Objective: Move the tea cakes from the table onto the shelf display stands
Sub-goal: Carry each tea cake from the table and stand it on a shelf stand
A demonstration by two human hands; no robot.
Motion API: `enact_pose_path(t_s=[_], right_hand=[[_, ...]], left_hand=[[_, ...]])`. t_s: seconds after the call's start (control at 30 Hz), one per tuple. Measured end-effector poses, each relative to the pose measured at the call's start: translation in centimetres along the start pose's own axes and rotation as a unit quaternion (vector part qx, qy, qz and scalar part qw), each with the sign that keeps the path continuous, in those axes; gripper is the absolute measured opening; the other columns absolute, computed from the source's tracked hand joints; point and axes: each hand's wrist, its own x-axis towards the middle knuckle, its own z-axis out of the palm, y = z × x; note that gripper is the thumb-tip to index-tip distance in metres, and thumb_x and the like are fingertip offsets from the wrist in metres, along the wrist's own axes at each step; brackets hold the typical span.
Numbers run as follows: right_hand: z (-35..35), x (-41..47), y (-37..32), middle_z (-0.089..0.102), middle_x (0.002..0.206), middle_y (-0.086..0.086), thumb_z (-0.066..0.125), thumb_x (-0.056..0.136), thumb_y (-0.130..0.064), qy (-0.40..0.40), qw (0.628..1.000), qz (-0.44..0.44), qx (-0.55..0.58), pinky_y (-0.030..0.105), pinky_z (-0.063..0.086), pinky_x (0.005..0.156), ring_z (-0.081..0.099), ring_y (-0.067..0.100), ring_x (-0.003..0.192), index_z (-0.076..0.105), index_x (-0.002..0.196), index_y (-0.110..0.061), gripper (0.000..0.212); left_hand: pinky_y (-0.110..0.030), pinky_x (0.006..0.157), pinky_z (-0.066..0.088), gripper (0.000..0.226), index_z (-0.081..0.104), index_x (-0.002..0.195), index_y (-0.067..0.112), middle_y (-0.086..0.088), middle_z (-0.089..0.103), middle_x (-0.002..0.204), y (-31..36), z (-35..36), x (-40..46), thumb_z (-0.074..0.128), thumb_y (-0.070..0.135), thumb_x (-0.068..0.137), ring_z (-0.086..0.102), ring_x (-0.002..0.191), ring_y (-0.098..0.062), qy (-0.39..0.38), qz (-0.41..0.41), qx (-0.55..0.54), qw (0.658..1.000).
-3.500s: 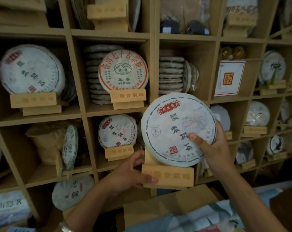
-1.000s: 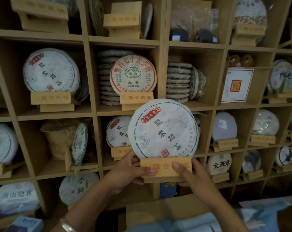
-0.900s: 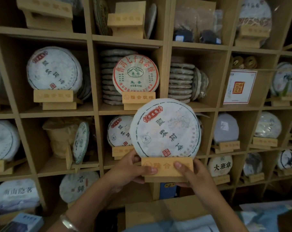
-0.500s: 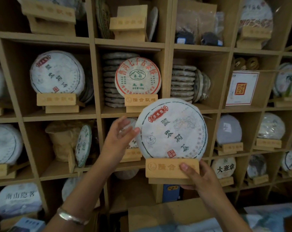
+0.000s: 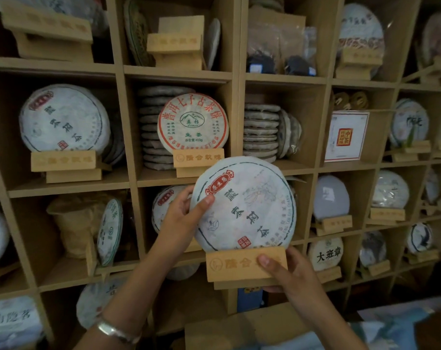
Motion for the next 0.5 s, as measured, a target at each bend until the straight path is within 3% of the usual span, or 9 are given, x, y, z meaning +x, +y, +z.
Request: enact_pose_path(t_s=[0.23,0.33,0.5], right_hand=[[-0.49,0.26,0.67,0.076,0.099,-0.012,0.082,0.058,-0.049,0.018,0.999,0.031,0.012,0.034,0.061,0.062,0.073,0.010,0.088,0.069,0.104,-0.030,0.051],[-0.78,0.21,0.62,0.075,0.095,-0.016,0.084,0.056,-0.052,0.009,0.999,0.037,0.012,0.032,0.061,0.061,0.073,0.005,0.085,0.067,0.108,-0.029,0.060],[-0.99,0.02,0.80,0.076,0.095,-0.014,0.083,0.043,-0.058,0.012,0.999,0.045,0.007,0.031,0.059,0.056,0.073,0.005,0.083,0.066,0.108,-0.031,0.072]], left_hand=[[-0.029,0.066,0.061,0.040,0.065,0.115,0.022,-0.005,0.076,0.106,-0.03,-0.04,0.34,0.071,0.035,0.078,0.074,0.094,-0.022,0.017,-0.038,-0.031,0.999],[-0.030,0.068,0.061,0.046,0.064,0.119,0.016,-0.009,0.076,0.106,0.20,0.30,0.60,0.069,0.037,0.079,0.074,0.097,-0.025,0.011,-0.086,-0.051,0.995],[-0.035,0.078,0.059,0.032,0.063,0.119,0.014,-0.007,0.076,0.105,0.27,0.55,0.58,0.058,0.033,0.094,0.074,0.096,-0.022,0.002,-0.128,-0.008,0.992]])
